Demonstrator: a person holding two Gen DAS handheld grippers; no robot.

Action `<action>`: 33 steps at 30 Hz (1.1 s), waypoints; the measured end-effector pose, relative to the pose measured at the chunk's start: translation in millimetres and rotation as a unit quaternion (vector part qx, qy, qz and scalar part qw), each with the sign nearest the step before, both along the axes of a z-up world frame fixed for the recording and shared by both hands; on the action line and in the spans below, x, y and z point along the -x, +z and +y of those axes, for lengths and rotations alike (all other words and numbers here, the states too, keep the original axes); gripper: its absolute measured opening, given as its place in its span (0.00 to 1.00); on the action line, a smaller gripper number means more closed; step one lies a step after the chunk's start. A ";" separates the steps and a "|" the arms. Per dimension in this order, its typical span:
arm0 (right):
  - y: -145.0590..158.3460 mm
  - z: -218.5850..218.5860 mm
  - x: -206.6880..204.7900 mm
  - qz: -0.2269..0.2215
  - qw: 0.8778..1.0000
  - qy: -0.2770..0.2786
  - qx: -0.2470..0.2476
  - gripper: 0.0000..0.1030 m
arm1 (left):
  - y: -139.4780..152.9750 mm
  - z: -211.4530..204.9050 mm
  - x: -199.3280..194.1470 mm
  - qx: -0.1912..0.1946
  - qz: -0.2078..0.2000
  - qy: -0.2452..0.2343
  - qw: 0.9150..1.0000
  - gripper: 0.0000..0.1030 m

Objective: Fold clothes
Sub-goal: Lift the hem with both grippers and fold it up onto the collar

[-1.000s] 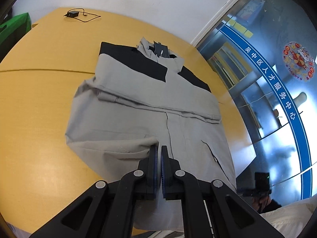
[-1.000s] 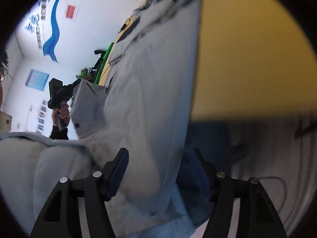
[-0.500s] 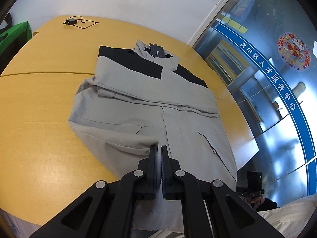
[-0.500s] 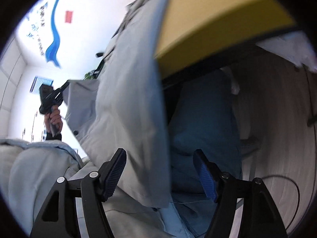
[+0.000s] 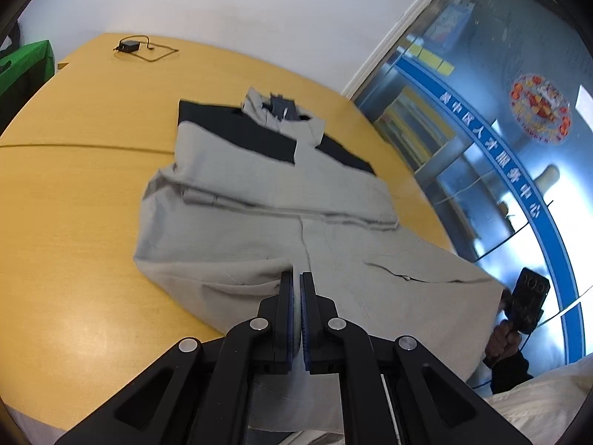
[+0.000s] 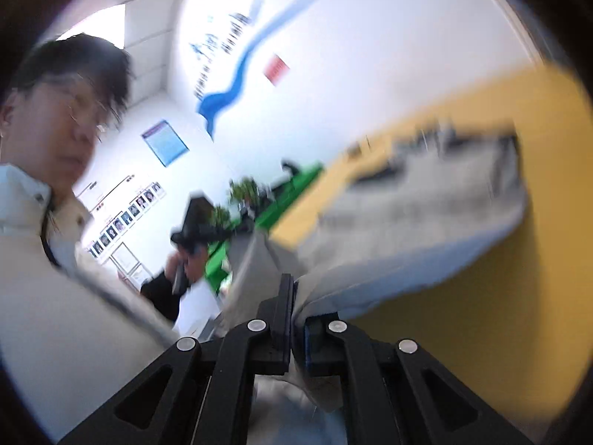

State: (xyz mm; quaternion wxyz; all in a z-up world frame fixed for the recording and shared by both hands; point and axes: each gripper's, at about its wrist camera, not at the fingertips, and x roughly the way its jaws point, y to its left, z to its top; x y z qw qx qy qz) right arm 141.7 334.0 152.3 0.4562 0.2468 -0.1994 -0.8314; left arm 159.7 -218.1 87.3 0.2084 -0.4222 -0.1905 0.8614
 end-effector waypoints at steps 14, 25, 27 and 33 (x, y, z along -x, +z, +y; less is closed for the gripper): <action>83.7 -18.4 327.5 0.049 0.989 -0.111 -0.079 0.04 | 24.8 -52.3 196.5 -0.030 0.032 0.094 0.995 0.03; -89.6 -10.6 505.1 -0.153 0.960 -0.195 -0.131 0.09 | -109.2 -63.0 351.4 0.019 -0.108 0.141 0.984 0.03; -91.9 -1.5 501.7 -0.155 0.962 -0.194 -0.116 0.09 | -107.5 -65.9 350.7 0.002 -0.097 0.134 0.986 0.04; -59.8 12.9 474.6 -0.135 0.968 -0.193 -0.083 0.10 | -64.5 -86.3 340.0 0.001 -0.029 0.179 0.983 0.88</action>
